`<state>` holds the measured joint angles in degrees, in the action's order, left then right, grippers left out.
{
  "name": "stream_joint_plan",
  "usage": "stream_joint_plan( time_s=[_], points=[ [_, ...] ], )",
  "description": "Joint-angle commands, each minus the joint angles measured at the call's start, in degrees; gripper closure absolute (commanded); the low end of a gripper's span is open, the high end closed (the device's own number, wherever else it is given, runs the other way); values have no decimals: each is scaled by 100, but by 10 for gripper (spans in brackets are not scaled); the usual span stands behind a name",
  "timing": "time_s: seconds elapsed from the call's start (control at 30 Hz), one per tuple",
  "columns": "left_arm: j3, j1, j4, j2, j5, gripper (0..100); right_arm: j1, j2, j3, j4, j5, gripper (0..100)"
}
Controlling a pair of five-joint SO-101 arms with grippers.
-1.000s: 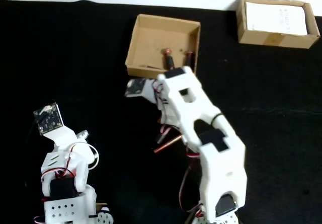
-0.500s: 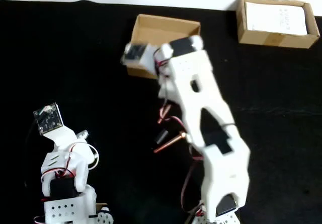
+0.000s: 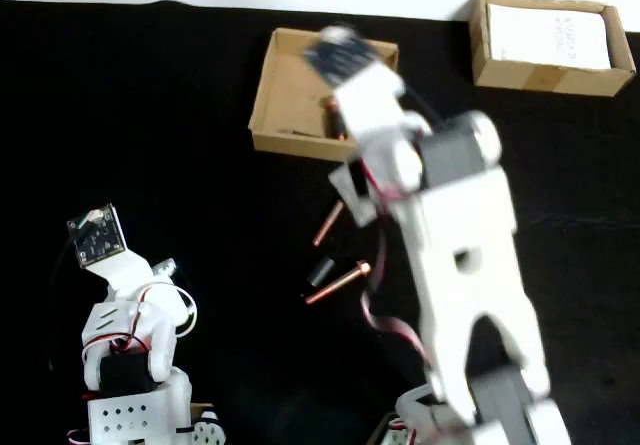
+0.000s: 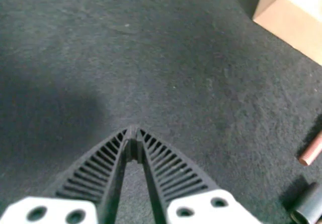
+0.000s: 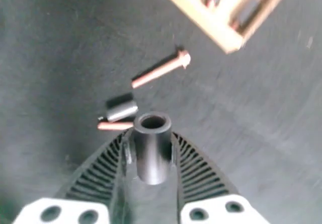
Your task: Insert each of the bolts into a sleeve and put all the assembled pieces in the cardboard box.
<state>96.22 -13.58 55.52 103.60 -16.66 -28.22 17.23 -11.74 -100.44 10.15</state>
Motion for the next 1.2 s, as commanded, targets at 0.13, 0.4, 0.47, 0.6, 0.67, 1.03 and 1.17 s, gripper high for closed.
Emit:
stream_joint_plan(
  time_s=[0.13, 0.4, 0.47, 0.6, 0.67, 1.03, 1.17],
  points=[
    [-462, 497, 378, 31, 624, 979, 84, 1648, 1754, -22, -1503, 991],
    [-2281, 1024, 774, -1130, 1108, 982, 857, 3380, 3829, 875, -1530, 991],
    [-2888, 1165, 756, -2026, 1090, 982, 927, 3899, 4418, 1147, -1530, 991],
    [-4004, 1631, 738, -3767, 1090, 981, 1138, 5042, 5481, 1807, -1530, 991],
    [-4426, 1930, 721, -4505, 1090, 980, 1358, 5587, 5991, 2167, -1512, 991],
    [-6158, 3125, 88, -8048, 1090, 809, 3073, 6765, 7582, 3477, -387, 991],
    [-7090, 3319, 114, -9314, 1090, 808, 3626, 6800, 8084, 4101, -299, 991]
  ],
)
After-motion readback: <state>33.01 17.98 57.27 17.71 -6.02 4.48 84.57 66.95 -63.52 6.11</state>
